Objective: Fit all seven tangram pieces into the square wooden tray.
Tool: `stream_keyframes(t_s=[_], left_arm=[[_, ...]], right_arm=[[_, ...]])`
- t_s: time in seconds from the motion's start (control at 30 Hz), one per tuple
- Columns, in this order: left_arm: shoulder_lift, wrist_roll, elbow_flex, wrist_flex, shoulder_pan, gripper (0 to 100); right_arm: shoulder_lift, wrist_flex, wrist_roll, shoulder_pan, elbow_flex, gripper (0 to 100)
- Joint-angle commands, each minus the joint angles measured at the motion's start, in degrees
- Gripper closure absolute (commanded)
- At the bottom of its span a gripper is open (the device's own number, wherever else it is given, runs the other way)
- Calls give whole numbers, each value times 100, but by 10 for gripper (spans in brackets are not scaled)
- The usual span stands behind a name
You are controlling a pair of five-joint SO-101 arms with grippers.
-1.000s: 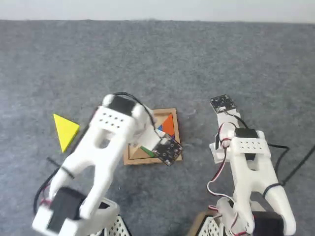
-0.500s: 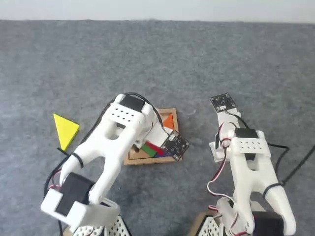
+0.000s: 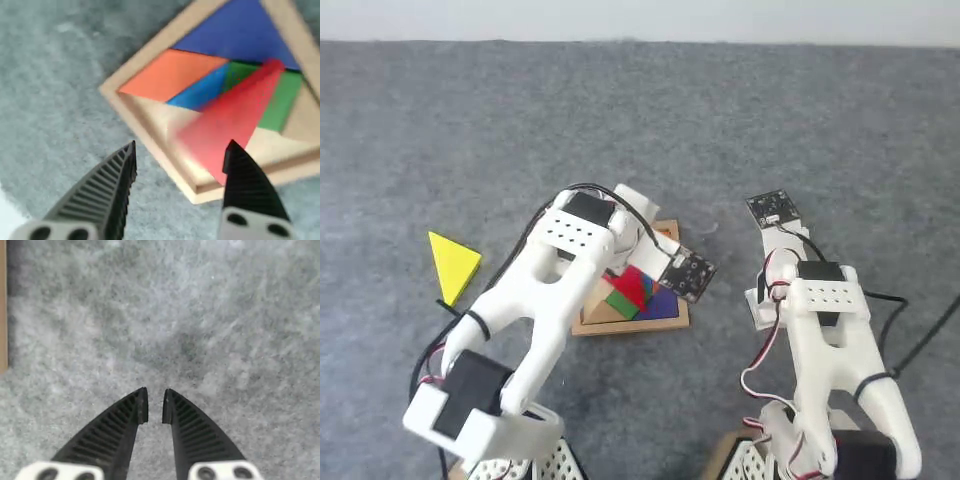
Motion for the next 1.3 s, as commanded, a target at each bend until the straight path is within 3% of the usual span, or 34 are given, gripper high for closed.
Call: stream_keyframes(t_s=[0.0,0.2,0.4,0.53,0.7,0.83,1.0,1.27], left_arm=[[-35,642,-242,-413,132,739],[-237,1160,-356,-281,158,739],[-1723,3578,-321,571,114,765],[-3226,5451,286,712,-642,889],[-4791,7147,2026,70,-2409,987],[-5503,7358,3512,-563,-3525,987],[-5978,7138,4927,-712,-4299,987],[-6374,6576,5596,-835,-4879,987]], right_arm=[[-242,-75,-53,57,-325,932],[-242,-75,-53,57,-325,932],[-242,-101,-44,31,-343,932],[-303,22,-26,-321,-387,932],[-242,743,-229,-1191,-1099,934],[-233,875,-677,-2229,-1679,933],[-75,646,-1266,-3222,-2119,932],[1569,242,-1451,-3451,-2866,932]])
